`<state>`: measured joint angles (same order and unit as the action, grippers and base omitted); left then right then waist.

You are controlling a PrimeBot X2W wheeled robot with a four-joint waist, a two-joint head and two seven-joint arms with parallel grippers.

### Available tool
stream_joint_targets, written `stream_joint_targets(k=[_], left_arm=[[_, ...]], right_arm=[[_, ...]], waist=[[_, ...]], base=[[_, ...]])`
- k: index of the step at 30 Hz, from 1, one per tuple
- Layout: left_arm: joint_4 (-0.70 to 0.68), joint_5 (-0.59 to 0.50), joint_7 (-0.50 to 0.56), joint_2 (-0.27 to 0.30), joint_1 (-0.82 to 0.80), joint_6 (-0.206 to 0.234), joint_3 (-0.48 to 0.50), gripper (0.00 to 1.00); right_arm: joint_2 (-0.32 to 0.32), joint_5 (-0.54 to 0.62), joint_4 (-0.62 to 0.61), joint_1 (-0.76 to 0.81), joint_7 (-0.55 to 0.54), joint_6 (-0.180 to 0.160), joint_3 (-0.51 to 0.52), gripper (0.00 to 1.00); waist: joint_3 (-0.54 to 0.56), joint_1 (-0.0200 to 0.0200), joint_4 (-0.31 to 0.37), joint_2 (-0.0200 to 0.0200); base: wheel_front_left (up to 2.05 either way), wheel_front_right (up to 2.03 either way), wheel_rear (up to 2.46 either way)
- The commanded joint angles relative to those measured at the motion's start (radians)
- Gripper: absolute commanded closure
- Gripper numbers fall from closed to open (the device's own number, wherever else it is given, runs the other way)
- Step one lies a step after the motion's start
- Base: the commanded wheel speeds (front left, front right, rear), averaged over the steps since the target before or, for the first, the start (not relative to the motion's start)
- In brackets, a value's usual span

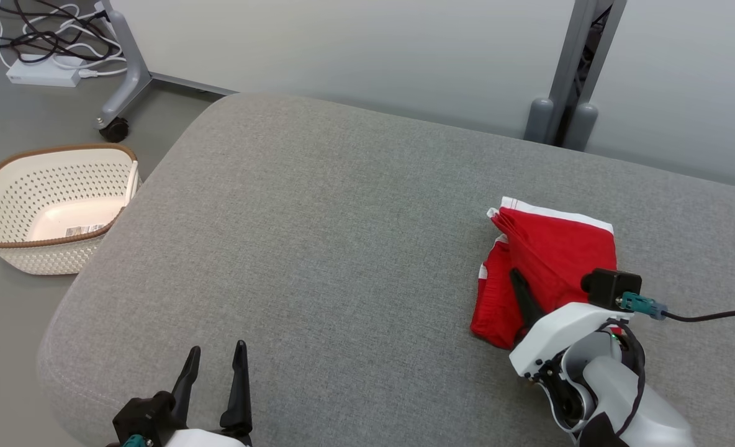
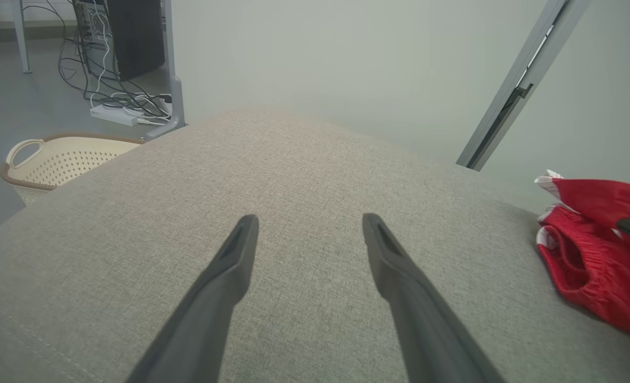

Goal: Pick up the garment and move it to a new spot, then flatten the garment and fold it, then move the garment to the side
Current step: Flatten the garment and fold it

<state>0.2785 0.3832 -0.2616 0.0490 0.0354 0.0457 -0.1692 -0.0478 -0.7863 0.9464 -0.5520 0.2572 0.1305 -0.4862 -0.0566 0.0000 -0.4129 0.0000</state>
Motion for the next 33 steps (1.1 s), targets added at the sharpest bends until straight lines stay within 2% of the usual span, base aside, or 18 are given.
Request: stream_joint_targets(k=[1,7,8,9,18,23,28,33], left_arm=[[0.001,0.009,-0.003,0.004,-0.006,0.007,-0.002,0.00],[0.002,0.022,-0.003,0.004,-0.013,0.011,-0.018,0.00],[0.004,0.026,-0.003,0.004,-0.014,0.012,-0.021,0.00],[0.004,0.025,-0.003,0.004,-0.016,0.012,-0.024,0.00],[0.018,0.030,-0.003,0.004,-0.020,0.016,-0.023,0.00],[0.021,0.021,-0.003,0.004,-0.017,0.012,-0.018,0.00],[0.018,0.012,-0.003,0.004,-0.004,0.009,-0.003,0.00],[-0.001,0.003,-0.003,0.004,0.011,0.003,0.009,0.00]], right_arm=[[-0.007,-0.010,0.000,0.002,0.008,0.001,-0.009,1.00],[-0.006,-0.062,0.045,-0.005,0.003,0.001,-0.058,1.00],[-0.006,-0.074,0.048,-0.004,-0.002,0.001,-0.068,0.67],[-0.006,-0.091,0.058,-0.002,-0.006,0.001,-0.072,0.00],[-0.007,-0.184,0.011,-0.013,-0.003,0.001,-0.180,0.00],[-0.006,-0.241,-0.054,-0.002,-0.011,0.001,-0.258,0.00],[-0.008,-0.303,-0.109,-0.001,-0.021,0.001,-0.319,0.00],[-0.007,-0.290,-0.084,-0.046,-0.001,0.001,-0.305,0.00]], waist=[[-0.004,0.0000,-0.004,0.0000],[-0.020,0.0000,-0.014,0.0000],[-0.022,0.0000,-0.016,0.0000],[-0.023,0.0000,-0.017,0.0000],[-0.010,0.0000,-0.001,0.0000],[0.012,0.0000,0.025,0.0000],[0.040,0.0000,0.067,0.0000],[0.072,0.0000,0.132,0.0000]], base=[[0.00,0.00,0.00],[0.00,0.00,0.00],[0.00,0.00,0.00],[0.00,0.00,0.00],[0.00,0.00,0.00],[0.00,0.00,0.00],[0.00,0.00,0.00],[0.00,0.00,0.00]])
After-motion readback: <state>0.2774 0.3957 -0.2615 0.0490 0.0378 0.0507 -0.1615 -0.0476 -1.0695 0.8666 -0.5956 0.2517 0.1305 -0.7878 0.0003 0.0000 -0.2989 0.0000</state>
